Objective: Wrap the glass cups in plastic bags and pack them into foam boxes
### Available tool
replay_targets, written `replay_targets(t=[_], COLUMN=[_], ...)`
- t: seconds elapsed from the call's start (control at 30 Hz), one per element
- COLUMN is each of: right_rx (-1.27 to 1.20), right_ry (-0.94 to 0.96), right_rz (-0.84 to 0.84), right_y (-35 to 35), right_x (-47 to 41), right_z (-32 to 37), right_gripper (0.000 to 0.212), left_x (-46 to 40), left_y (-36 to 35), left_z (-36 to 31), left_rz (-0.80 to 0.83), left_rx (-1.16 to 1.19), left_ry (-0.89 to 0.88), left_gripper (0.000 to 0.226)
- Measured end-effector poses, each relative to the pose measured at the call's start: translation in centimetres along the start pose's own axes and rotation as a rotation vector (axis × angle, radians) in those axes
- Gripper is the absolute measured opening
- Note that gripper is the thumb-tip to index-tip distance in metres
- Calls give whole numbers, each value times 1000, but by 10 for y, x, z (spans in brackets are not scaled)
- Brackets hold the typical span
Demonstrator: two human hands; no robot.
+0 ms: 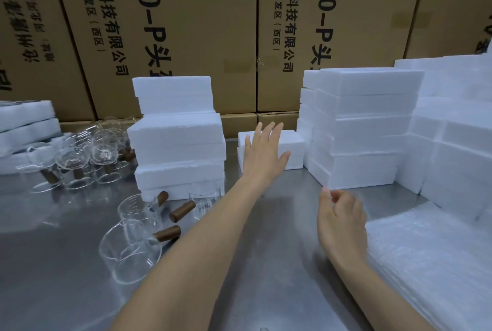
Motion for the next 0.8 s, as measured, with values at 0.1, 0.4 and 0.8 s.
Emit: replay_targets(t=[0.1, 0.4, 0.8], right_rx=[6, 223, 231], right_ry=[12, 51, 65], right_rz=[3, 116, 131], right_y=[2, 2, 2], right_x=[1, 3, 4], right_z=[2, 1, -4], right_gripper=[37, 16, 17], left_x=[33, 143, 147], left_y=[22, 52, 51], left_z=[-8, 11, 37], left_rz=[-88, -44, -46], left_rx=[165, -125, -483], left_ry=[-15, -136, 169], left_gripper=[50, 42, 59])
Point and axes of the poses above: each hand's wrist, its own x-axis away from the middle knuckle, its own y-axis out of the back of the hand, z = x × y, the point moved 2 cm from there along -x, towards the middle knuckle, and after that the axes turned 4 degrees about -z, right-handed, at the moved point
